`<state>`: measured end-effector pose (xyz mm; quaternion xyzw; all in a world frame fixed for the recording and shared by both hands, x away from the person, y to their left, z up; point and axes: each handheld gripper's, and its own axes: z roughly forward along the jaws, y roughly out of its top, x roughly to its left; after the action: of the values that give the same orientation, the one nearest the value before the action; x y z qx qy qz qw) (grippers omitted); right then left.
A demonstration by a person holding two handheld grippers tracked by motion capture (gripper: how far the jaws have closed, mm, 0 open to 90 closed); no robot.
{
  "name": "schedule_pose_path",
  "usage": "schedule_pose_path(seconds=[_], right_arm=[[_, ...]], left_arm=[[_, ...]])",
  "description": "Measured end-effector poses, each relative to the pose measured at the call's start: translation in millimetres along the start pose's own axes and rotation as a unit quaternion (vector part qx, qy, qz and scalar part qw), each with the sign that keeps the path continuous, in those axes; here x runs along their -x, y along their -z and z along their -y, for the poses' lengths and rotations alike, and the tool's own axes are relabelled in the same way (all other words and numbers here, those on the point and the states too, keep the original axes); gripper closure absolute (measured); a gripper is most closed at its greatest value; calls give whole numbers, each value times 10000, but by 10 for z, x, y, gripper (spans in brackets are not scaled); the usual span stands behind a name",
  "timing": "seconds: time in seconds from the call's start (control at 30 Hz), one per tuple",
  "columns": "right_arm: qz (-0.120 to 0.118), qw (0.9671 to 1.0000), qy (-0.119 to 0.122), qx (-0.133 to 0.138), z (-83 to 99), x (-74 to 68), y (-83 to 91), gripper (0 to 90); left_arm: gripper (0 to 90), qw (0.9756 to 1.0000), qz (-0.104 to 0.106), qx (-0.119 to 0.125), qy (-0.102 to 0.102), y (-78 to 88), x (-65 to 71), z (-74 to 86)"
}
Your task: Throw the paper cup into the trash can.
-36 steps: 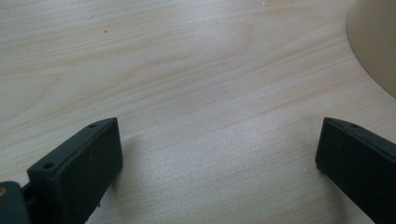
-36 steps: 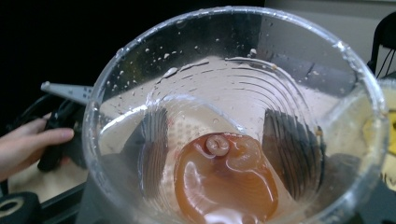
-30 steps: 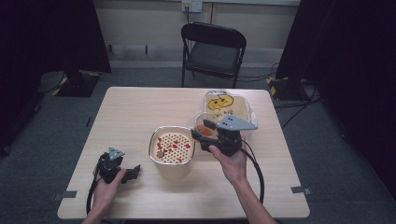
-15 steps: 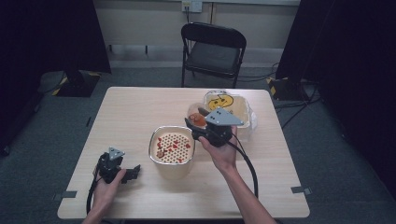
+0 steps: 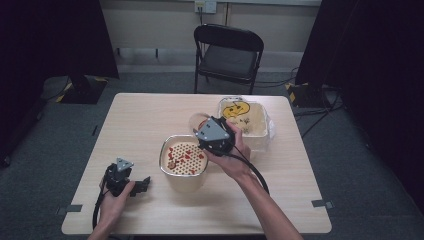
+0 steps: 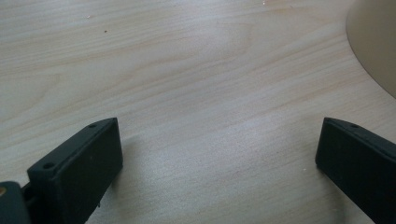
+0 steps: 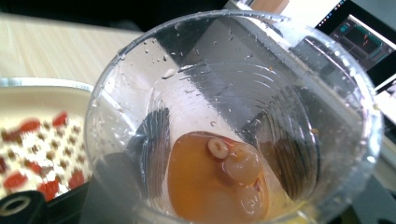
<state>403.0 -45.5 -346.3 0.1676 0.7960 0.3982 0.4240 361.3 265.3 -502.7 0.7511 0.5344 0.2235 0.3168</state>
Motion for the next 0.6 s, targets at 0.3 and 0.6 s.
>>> schedule_pose_path(seconds=[0.3,0.6], right_arm=[[313,9876,1471,-453,-47,-196,-87,444],[680,9506,2908,-845,-70,-413,-168,448]], left_arm=[[0,10000,3,2,-1,0,-1,0],[0,10000,1,1,1,0,0,0]])
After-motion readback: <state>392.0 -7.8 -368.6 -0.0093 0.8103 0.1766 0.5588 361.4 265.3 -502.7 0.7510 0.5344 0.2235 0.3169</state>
